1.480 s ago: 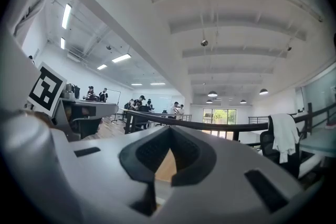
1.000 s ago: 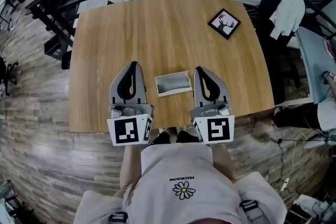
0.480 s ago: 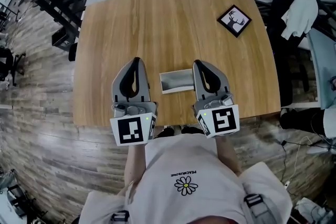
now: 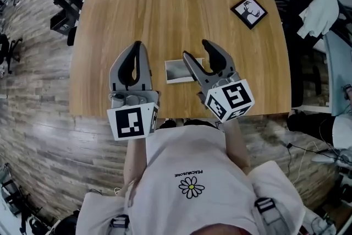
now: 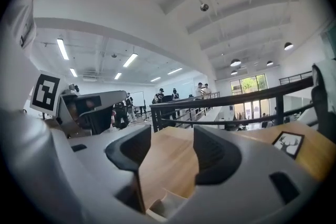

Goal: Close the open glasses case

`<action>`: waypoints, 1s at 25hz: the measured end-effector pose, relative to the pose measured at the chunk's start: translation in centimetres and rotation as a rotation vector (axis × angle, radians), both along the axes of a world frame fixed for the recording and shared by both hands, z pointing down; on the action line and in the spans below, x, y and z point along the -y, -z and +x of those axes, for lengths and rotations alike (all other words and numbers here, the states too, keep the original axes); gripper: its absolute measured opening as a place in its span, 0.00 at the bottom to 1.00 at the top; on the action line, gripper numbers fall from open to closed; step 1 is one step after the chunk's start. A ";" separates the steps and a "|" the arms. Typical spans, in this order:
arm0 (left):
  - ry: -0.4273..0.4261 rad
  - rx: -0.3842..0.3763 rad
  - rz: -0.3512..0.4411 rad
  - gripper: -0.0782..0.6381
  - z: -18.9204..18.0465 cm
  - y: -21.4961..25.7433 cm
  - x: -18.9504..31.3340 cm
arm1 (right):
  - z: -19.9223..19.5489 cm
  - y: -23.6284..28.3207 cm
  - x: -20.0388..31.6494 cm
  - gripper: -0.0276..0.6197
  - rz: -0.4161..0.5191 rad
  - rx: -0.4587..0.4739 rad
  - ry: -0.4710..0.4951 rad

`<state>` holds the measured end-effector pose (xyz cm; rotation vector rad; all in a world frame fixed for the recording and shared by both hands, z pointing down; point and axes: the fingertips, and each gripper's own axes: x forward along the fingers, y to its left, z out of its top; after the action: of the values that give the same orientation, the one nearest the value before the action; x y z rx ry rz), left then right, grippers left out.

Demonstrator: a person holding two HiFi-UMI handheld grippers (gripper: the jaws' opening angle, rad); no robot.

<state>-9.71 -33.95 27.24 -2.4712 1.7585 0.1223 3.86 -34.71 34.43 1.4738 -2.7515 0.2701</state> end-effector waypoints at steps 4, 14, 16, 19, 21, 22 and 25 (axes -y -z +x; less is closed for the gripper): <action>0.018 0.006 -0.002 0.13 -1.0 -0.3 -0.1 | -1.3 -3.2 1.1 0.42 -0.090 0.032 0.058; 0.056 0.008 -0.016 0.13 -1.7 -0.9 -0.4 | -0.8 -12.3 2.1 0.41 -0.289 -0.013 0.060; 0.061 0.011 -0.022 0.13 -1.9 -1.2 -0.5 | -0.7 -14.1 2.2 0.41 -0.312 -0.046 0.057; 0.068 0.015 -0.026 0.13 -2.1 -1.3 -0.5 | -0.6 -16.6 2.2 0.41 -0.357 -0.093 0.057; 0.073 0.016 -0.027 0.13 -2.1 -1.3 -0.5 | -0.5 -18.1 2.1 0.41 -0.391 -0.120 0.064; 0.074 0.016 -0.026 0.13 -2.1 -1.2 -0.5 | -0.5 -18.8 1.9 0.41 -0.404 -0.135 0.069; 0.077 0.016 -0.022 0.13 -2.0 -1.2 -0.3 | -0.5 -20.1 1.4 0.41 -0.427 -0.175 0.082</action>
<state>-11.73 -33.62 28.41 -2.4086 1.8558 0.0773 3.41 -36.16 54.54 1.2080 -2.4114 0.6452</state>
